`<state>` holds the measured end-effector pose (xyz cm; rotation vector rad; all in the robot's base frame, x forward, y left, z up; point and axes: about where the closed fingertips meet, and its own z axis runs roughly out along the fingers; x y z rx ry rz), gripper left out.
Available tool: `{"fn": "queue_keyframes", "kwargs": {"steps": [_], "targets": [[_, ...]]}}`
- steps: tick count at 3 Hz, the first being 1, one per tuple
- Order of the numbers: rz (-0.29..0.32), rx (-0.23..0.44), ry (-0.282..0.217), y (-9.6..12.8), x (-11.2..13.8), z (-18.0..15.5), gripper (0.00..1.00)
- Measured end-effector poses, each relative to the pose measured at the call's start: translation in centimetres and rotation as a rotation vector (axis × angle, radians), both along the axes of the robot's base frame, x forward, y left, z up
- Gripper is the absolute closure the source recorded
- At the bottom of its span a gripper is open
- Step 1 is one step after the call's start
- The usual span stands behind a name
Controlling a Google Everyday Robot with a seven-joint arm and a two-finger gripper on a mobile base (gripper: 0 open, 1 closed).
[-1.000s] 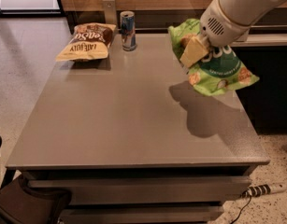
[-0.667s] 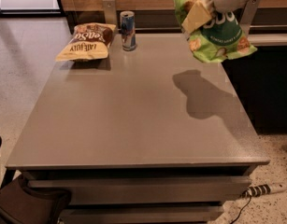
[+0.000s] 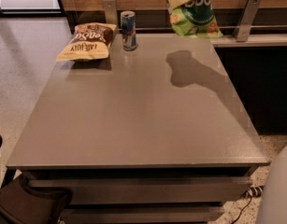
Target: Move green rice chip bag near redbull can
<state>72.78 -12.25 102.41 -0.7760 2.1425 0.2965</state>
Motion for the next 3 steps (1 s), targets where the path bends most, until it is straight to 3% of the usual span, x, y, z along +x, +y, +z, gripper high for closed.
{"fn": "queue_keyframes", "kwargs": {"steps": [1, 3], "targets": [[-0.058, 0.027, 0.011, 0.93, 4.21, -0.27, 1.0], [-0.074, 0.011, 0.012, 1.77, 4.5, -1.2, 1.0]]}}
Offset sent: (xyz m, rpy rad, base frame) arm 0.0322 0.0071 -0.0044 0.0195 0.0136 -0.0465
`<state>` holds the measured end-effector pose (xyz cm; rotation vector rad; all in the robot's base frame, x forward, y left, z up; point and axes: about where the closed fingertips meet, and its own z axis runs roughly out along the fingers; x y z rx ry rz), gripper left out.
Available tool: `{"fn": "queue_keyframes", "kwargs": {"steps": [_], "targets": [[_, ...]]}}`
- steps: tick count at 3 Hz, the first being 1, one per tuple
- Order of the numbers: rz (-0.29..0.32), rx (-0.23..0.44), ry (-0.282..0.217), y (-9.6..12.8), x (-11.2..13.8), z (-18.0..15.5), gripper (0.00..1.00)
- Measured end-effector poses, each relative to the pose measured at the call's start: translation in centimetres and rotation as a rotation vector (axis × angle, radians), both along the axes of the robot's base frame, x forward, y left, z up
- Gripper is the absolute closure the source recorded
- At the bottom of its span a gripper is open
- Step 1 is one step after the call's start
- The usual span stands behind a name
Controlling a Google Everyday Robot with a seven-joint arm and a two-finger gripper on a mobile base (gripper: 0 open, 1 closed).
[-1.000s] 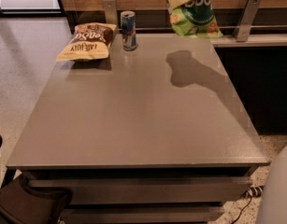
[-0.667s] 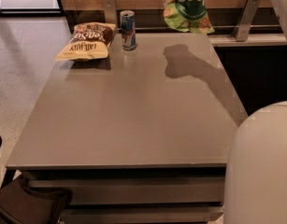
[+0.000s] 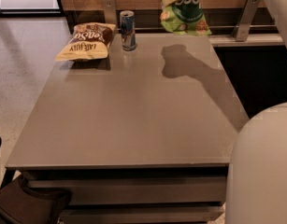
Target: Move green rice chip bag near redbull can
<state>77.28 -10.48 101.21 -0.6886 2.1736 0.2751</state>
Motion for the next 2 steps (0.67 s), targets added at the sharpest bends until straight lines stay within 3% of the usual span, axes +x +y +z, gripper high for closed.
{"fn": "queue_keyframes", "kwargs": {"steps": [1, 2], "targets": [[-0.01, -0.019, -0.007, 4.9, 2.1, -5.2, 1.0], [-0.016, -0.031, -0.018, 8.1, 3.1, -8.6, 1.0]]}}
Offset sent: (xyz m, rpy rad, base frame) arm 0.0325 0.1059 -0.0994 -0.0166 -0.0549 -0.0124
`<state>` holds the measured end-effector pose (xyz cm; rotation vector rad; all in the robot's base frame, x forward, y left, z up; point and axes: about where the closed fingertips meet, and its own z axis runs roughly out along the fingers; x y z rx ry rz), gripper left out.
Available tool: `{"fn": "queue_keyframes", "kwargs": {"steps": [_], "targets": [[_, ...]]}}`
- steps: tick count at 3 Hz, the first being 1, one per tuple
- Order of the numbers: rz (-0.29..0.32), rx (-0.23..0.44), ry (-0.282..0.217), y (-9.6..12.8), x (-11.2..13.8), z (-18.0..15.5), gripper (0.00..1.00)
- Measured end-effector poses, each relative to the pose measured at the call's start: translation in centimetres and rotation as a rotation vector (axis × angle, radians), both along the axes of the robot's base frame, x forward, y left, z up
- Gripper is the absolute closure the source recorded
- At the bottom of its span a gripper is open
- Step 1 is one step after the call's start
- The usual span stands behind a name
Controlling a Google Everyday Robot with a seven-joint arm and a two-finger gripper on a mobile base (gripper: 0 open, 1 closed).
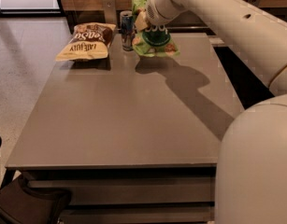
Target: Move green rice chip bag near redbull can
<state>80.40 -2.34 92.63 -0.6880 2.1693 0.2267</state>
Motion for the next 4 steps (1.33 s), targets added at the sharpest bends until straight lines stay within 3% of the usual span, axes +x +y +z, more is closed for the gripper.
{"fn": "queue_keyframes", "kwargs": {"steps": [1, 3, 4], "targets": [[-0.071, -0.022, 0.028, 0.2, 1.2, -2.6, 1.0], [-0.284, -0.134, 0.081, -6.4, 3.8, -6.3, 1.0], [-0.308, -0.146, 0.088, -7.3, 4.0, -6.7, 0.88]]}}
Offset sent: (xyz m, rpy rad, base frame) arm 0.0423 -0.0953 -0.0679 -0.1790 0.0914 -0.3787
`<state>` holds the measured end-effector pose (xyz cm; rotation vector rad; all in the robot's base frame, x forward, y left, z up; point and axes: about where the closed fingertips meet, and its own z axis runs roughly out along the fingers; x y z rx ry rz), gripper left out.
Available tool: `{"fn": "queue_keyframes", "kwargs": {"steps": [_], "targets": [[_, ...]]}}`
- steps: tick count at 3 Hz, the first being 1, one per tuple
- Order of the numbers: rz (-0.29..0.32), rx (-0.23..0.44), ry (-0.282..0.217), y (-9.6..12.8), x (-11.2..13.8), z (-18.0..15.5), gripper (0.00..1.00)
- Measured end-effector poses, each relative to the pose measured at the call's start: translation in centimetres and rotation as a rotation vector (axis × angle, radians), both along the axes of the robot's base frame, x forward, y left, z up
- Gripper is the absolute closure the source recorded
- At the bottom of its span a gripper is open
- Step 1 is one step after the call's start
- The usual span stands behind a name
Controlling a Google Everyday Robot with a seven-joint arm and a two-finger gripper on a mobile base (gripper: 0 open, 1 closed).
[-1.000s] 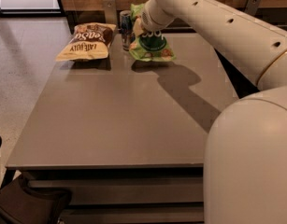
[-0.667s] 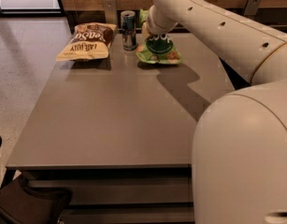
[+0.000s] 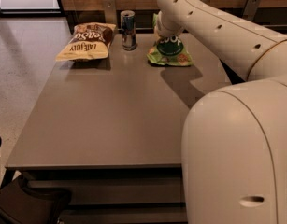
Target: Move green rice chip bag near redbull can
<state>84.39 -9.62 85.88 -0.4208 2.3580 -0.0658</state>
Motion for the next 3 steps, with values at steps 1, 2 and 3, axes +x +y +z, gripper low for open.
{"fn": "queue_keyframes", "kwargs": {"steps": [1, 2, 3], "targets": [[0.002, 0.0, 0.004, 0.15, 0.02, -0.28, 0.64], [0.004, -0.001, 0.007, 0.26, 0.04, -0.55, 0.43], [0.006, -0.002, 0.013, 0.43, 0.06, -0.95, 0.1]]}}
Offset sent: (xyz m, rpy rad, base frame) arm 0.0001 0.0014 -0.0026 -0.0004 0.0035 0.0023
